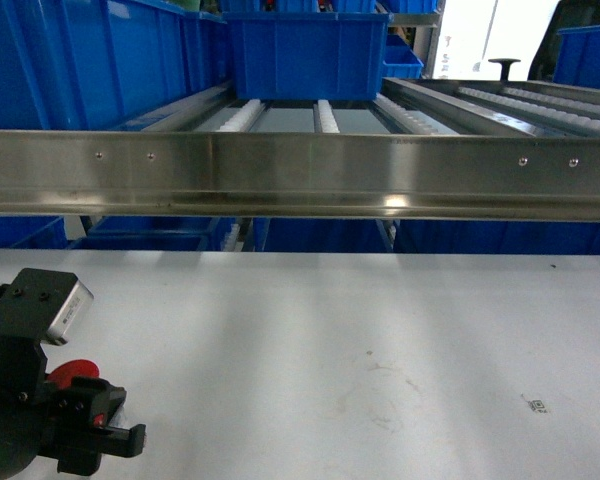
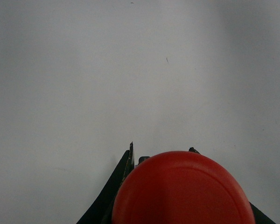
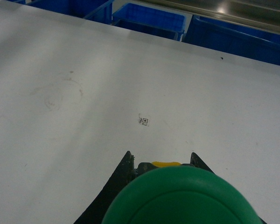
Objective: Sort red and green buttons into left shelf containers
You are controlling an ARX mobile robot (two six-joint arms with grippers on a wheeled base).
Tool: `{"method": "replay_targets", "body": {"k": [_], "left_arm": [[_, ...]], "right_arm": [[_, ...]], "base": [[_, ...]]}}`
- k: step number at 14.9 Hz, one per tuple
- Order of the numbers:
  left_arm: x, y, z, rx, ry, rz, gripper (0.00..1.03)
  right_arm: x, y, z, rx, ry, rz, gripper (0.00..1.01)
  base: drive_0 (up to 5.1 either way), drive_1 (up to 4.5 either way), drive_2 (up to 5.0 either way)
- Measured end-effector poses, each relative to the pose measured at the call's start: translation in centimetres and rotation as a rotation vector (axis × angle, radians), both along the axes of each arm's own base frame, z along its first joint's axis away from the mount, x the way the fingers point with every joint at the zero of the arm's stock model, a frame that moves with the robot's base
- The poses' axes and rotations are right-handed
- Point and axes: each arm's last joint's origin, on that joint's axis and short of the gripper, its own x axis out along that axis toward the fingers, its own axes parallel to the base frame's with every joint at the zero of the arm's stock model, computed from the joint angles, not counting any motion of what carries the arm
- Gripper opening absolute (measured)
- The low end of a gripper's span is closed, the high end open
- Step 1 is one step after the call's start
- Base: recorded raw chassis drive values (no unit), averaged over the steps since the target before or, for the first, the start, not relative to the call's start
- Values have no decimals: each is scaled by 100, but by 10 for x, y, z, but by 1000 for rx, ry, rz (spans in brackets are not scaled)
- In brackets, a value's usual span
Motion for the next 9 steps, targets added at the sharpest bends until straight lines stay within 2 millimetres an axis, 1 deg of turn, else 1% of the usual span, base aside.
{"method": "replay_targets", "body": {"k": [1,2,3,7,9], "left_arm": [[-12,2,5,-14,17,2,27],[-13,2,10,-16,5,-4,27],[-13,3,20,-33,-16,-17,27],[-13,4,71,-81,-141,-56,27],[-19,2,101,-102,-205,-73,26]], "right_arm": [[0,0,0,0,0,0,27],[0,0,0,0,0,0,27],[0,0,0,0,0,0,27],[0,0,0,0,0,0,27],[0,0,0,0,0,0,27]], "base": [[0,0,0],[0,0,0],[0,0,0],[0,0,0],[0,0,0]]}}
